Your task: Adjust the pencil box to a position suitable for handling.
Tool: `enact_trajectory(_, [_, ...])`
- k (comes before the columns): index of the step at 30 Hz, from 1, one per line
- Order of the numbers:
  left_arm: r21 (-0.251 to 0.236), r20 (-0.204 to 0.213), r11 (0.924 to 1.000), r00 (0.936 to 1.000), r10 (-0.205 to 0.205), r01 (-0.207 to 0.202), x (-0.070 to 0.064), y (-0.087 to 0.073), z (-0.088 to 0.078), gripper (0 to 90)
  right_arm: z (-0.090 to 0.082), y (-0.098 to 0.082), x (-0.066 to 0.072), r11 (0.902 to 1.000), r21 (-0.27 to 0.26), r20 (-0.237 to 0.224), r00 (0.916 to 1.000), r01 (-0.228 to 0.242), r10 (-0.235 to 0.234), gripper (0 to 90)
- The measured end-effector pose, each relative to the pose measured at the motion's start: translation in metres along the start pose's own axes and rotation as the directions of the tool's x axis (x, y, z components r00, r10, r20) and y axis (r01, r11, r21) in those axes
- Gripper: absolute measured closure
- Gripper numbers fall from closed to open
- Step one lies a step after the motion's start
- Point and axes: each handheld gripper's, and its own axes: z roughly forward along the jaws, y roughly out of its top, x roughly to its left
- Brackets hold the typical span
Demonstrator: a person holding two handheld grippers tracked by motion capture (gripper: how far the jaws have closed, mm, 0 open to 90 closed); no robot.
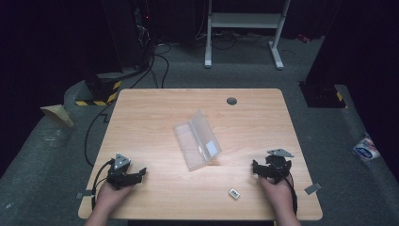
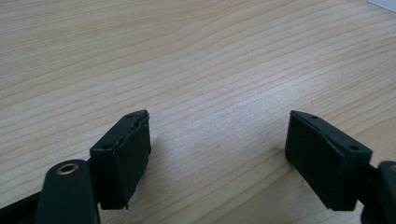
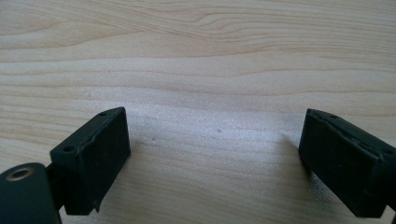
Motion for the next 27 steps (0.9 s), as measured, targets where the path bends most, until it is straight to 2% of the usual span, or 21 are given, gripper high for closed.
enact_trajectory(12, [0.001,0.008,1.0,0.9999,0.008,-0.008,0.0008,0.0006,0.0008,22.0,0.0,-0.0001,0.0003,1.0,0.0,0.002,1.0,-0.002,0.002,8.4])
enact_trajectory(27, [0.001,0.008,1.0,0.9999,0.007,-0.007,0.0006,0.0007,0.0009,21.9,-0.0004,-0.0004,0.0043,0.9987,-0.004,-0.049,0.9975,0.052,-0.052,8.4])
